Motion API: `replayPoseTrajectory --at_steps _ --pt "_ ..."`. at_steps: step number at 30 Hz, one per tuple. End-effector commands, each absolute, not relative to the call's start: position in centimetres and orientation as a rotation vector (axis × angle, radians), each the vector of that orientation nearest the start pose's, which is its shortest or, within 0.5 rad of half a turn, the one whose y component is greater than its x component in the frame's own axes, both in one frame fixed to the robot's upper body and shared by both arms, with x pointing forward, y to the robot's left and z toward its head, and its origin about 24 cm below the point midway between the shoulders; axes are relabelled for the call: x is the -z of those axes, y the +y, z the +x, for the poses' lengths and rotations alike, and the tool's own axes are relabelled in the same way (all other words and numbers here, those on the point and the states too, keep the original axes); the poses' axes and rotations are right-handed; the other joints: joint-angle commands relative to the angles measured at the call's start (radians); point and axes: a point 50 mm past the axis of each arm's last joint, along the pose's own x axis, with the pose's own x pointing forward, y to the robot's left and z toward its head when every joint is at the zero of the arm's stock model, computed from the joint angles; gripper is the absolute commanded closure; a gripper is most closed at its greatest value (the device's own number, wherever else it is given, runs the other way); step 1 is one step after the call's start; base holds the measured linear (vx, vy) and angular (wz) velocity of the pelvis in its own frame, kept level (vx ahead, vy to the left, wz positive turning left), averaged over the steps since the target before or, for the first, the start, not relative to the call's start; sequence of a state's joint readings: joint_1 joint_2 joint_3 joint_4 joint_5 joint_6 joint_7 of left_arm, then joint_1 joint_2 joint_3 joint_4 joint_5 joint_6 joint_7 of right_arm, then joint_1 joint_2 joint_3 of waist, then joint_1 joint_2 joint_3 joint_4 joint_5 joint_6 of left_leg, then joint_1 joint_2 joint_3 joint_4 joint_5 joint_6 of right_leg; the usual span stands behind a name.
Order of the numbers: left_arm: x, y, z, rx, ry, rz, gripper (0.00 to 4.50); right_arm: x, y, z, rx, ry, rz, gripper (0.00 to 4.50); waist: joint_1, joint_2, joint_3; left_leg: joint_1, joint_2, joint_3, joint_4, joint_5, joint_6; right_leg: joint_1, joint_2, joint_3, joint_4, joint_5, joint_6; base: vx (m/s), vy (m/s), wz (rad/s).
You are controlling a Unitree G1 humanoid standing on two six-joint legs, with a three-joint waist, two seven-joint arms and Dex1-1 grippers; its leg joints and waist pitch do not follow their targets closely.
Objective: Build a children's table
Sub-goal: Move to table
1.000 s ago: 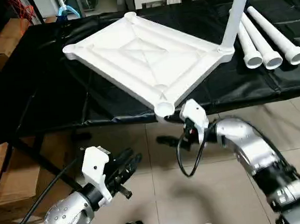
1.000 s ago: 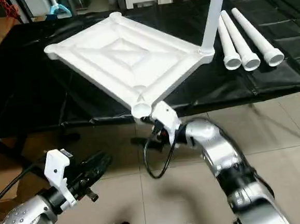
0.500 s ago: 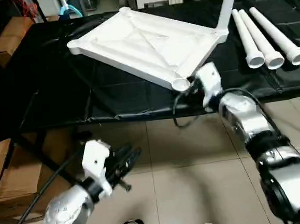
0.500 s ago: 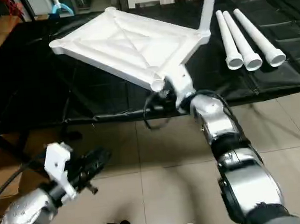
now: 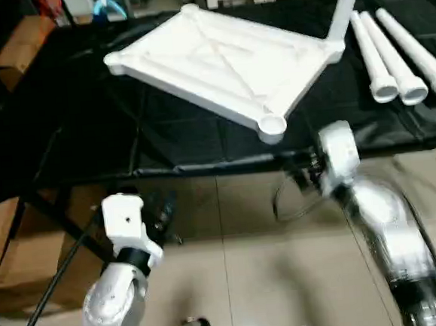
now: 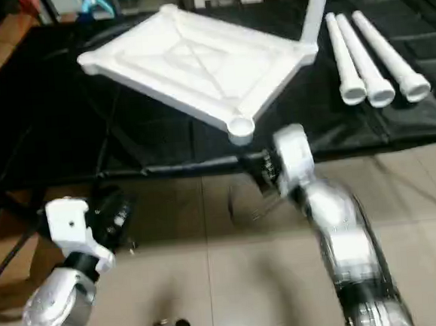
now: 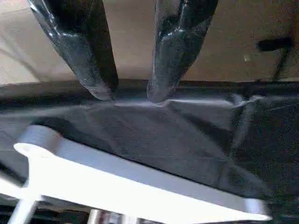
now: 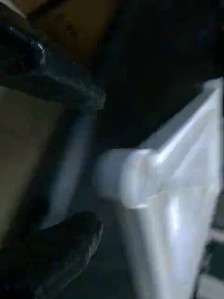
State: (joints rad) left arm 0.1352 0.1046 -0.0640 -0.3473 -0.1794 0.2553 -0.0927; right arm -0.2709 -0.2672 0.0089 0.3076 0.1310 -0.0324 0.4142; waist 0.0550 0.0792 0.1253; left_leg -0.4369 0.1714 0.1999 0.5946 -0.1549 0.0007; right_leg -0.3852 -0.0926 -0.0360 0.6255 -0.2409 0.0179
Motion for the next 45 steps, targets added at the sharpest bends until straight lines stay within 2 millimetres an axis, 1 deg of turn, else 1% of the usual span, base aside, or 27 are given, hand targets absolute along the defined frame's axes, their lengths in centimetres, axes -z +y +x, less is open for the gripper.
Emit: replayPoseTrajectory --at_steps 1,5,6,9,11,12,13,16,17,18,19,20,21,23,25,26,27,29,30,33,36,39,40,41,42,43,45 --pt "-7.0 14.8 23.0 0.138 0.041 -0.048 3.10 -7.4 -17.3 30.4 -0.373 -0.065 -0.171 0.64 -0.010 -0.011 -0.055 0.049 0.064 -0.042 -0.099 -0.363 -0.028 0.012 -0.038 0.026 -0.090 -0.210 -0.159 0.000 0.000 0.00" --pt "-7.8 14.7 24.4 0.064 0.000 -0.069 3.10 -7.2 -17.9 29.7 -0.218 -0.043 -0.108 0.64 -0.040 0.016 -0.047 0.085 0.111 -0.095 -0.134 -0.551 -0.182 -0.003 0.015 0.003 -0.075 -0.154 -0.110 -0.060 -0.016 -0.06" --pt "-8.1 14.5 24.6 0.058 -0.012 -0.077 3.10 -7.1 -17.4 29.5 -0.228 -0.029 -0.086 0.64 -0.055 0.035 -0.037 0.089 0.179 -0.144 -0.189 -0.648 -0.182 0.004 0.019 -0.016 -0.021 -0.085 -0.105 -0.051 -0.074 -0.02" --pt "-8.1 14.1 24.6 0.075 -0.012 -0.073 3.10 -7.2 -16.6 29.1 -0.273 -0.025 -0.100 0.64 -0.069 0.016 -0.040 0.086 0.204 -0.138 -0.218 -0.662 -0.079 0.000 0.006 -0.012 0.021 -0.046 -0.143 -0.038 -0.142 0.00" --pt "-7.8 13.8 24.6 0.082 -0.002 -0.038 3.10 -7.2 -15.8 28.7 -0.330 -0.026 -0.125 0.64 -0.075 -0.018 -0.045 0.089 0.123 -0.087 -0.170 -0.625 -0.005 -0.007 0.000 -0.001 -0.051 -0.124 -0.263 -0.034 -0.236 0.00" --pt "-7.7 13.8 24.5 0.077 -0.002 -0.035 3.10 -7.2 -15.7 28.6 -0.337 -0.022 -0.126 0.64 -0.068 -0.060 -0.047 0.082 -0.073 0.006 0.055 -0.445 0.070 -0.007 0.006 -0.007 -0.172 -0.282 -0.357 -0.022 -0.270 -0.06" --pt "-7.7 13.8 24.5 0.077 -0.002 -0.035 3.10 -7.2 -15.7 28.6 -0.337 -0.022 -0.126 0.64 -0.058 -0.067 -0.055 -0.016 -0.084 -0.013 0.163 -0.254 0.142 0.089 -0.064 0.041 -0.171 -0.364 -0.391 -0.022 -0.270 -0.06" --pt "-7.6 13.8 24.5 0.049 0.010 -0.048 3.10 -7.2 -15.9 28.4 -0.334 -0.006 -0.136 0.64 -0.061 -0.043 -0.036 -0.039 -0.082 -0.057 0.160 -0.222 0.166 0.092 -0.060 0.038 -0.165 -0.310 -0.307 -0.028 -0.204 0.00" --pt "-7.3 13.6 24.5 0.048 0.023 -0.048 3.10 -7.4 -16.0 28.3 -0.348 -0.004 -0.146 0.64 -0.073 -0.017 -0.044 -0.015 -0.066 -0.078 0.088 -0.183 0.207 0.084 -0.018 0.009 -0.189 -0.293 -0.156 -0.061 -0.189 0.05" --pt "-7.2 13.5 24.5 0.050 0.029 -0.047 3.10 -7.4 -16.0 28.2 -0.356 -0.002 -0.151 0.64 -0.079 0.053 -0.065 0.071 0.095 -0.180 -0.001 -0.043 0.241 0.043 0.035 -0.074 -0.166 -0.230 0.040 -0.062 -0.172 0.04" --pt "-7.1 13.4 24.4 0.058 0.032 -0.031 3.10 -7.4 -16.2 28.1 -0.358 0.001 -0.168 0.64 -0.092 0.055 -0.073 0.137 0.314 -0.315 -0.094 0.045 0.354 -0.070 0.021 -0.060 0.080 -0.344 0.125 -0.062 -0.172 0.04" --pt "-7.0 13.3 24.3 0.063 0.033 -0.020 3.10 -7.4 -16.2 28.0 -0.358 0.004 -0.179 0.64 -0.094 0.029 -0.074 0.155 0.310 -0.321 -0.065 0.159 0.378 -0.136 0.006 -0.030 0.156 -0.339 0.103 -0.037 -0.154 -0.04" --pt "-6.9 13.2 24.2 0.064 0.037 -0.033 3.10 -7.5 -16.3 28.0 -0.357 0.007 -0.173 0.64 -0.079 0.041 -0.069 0.139 0.228 -0.266 -0.034 0.390 0.395 -0.168 0.006 0.011 0.192 -0.181 0.022 -0.052 -0.169 0.06" --pt "-7.0 13.1 24.2 0.068 0.027 -0.037 3.10 -7.6 -16.3 28.0 -0.356 0.005 -0.165 0.64 -0.078 0.045 -0.064 0.081 0.114 -0.185 -0.066 0.241 0.435 -0.095 0.045 -0.001 0.140 -0.074 -0.048 -0.069 -0.187 0.09" --pt "-7.1 12.9 24.1 0.079 0.019 -0.062 3.10 -7.7 -16.4 27.9 -0.353 0.002 -0.155 0.64 -0.080 -0.010 -0.065 0.076 0.042 -0.173 -0.053 0.035 0.450 -0.046 0.018 0.029 0.027 0.038 -0.199 -0.069 -0.288 -0.02" --pt "-7.6 12.7 24.0 0.110 -0.013 -0.083 3.10 -7.8 -16.4 27.9 -0.350 0.002 -0.150 0.64 -0.056 -0.078 -0.081 -0.015 -0.126 -0.074 0.134 -0.085 0.391 0.054 -0.056 0.078 -0.097 0.128 -0.407 -0.064 -0.299 -0.03" --pt "-7.9 12.8 24.1 0.123 -0.021 -0.097 3.10 -7.8 -16.2 27.8 -0.359 0.003 -0.136 0.64 -0.035 -0.051 -0.059 -0.003 -0.110 -0.067 0.161 -0.162 0.211 0.060 -0.111 0.092 -0.113 0.078 -0.361 -0.072 -0.262 -0.05" --pt "-8.3 12.8 24.3 0.146 -0.042 -0.100 3.10 -7.7 -16.1 27.8 -0.367 0.013 -0.131 0.64 -0.037 -0.046 -0.021 0.010 -0.086 -0.100 0.098 -0.145 0.045 0.038 -0.117 0.079 -0.122 -0.166 0.010 -0.074 -0.254 -0.06" --pt "-8.4 12.8 24.2 0.164 -0.045 -0.096 3.10 -7.8 -15.9 27.8 -0.374 0.016 -0.119 0.64 -0.045 -0.036 -0.013 0.014 -0.052 -0.125 0.055 -0.187 0.062 0.054 -0.138 0.101 -0.139 -0.433 0.123 -0.088 -0.177 -0.08" --pt "-9.0 12.7 24.2 0.173 -0.070 -0.087 3.10 -8.3 -15.5 27.8 -0.389 0.015 -0.064 0.64 -0.084 -0.018 -0.009 0.083 -0.002 -0.145 -0.035 -0.467 0.040 0.024 -0.057 0.028 -0.160 -0.846 0.047 -0.084 -0.140 -0.08" --pt "-9.2 13.0 24.2 0.160 -0.080 -0.070 3.10 -8.5 -15.3 28.1 -0.385 0.015 -0.050 0.64 -0.108 0.000 0.017 0.149 0.033 -0.146 -0.077 -0.668 0.058 0.034 -0.015 -0.045 -0.160 -0.680 -0.062 -0.030 -0.058 0.00" --pt "-9.2 13.5 24.2 0.135 -0.080 -0.062 3.10 -8.7 -15.0 28.5 -0.388 0.008 -0.058 0.64 -0.107 0.016 0.043 0.127 0.123 -0.176 -0.203 -0.983 0.048 0.084 0.007 -0.038 0.092 -0.281 -0.031 -0.007 -0.026 0.01" --pt "-9.2 13.7 24.2 0.135 -0.084 -0.064 3.10 -8.7 -14.8 28.6 -0.394 0.005 -0.062 0.64 -0.102 0.003 0.051 0.134 0.126 -0.167 -0.196 -0.993 0.062 0.070 0.000 -0.011 0.108 -0.254 -0.031 -0.022 -0.078 0.03" --pt "-9.2 13.9 24.2 0.125 -0.083 -0.057 3.10 -8.7 -14.6 28.7 -0.405 0.002 -0.070 0.64 -0.097 -0.034 0.037 0.189 0.044 -0.116 -0.099 -0.866 0.072 0.040 -0.022 0.058 -0.030 -0.500 -0.047 0.077 -0.144 0.15" --pt "-9.0 14.1 24.2 0.115 -0.079 -0.050 3.10 -8.7 -14.4 28.7 -0.412 0.003 -0.077 0.64 -0.077 -0.063 0.036 0.119 -0.088 -0.058 0.110 -0.384 0.124 0.109 -0.094 0.152 -0.190 -0.989 -0.042 0.179 -0.144 0.09" --pt "-9.0 14.1 24.2 0.115 -0.077 -0.052 3.10 -8.7 -14.4 28.6 -0.415 0.003 -0.075 0.64 -0.059 -0.044 0.027 0.033 -0.092 -0.097 0.165 -0.179 0.123 0.177 -0.109 0.189 -0.170 -1.020 -0.046 0.179 -0.144 0.09" --pt "-9.2 14.1 24.1 0.123 -0.076 -0.063 3.10 -9.0 -14.2 28.5 -0.430 -0.005 -0.059 0.64 -0.053 -0.053 0.027 0.003 -0.101 -0.122 0.156 -0.123 0.112 0.197 -0.064 0.188 -0.150 -0.803 -0.103 0.165 -0.072 0.16"
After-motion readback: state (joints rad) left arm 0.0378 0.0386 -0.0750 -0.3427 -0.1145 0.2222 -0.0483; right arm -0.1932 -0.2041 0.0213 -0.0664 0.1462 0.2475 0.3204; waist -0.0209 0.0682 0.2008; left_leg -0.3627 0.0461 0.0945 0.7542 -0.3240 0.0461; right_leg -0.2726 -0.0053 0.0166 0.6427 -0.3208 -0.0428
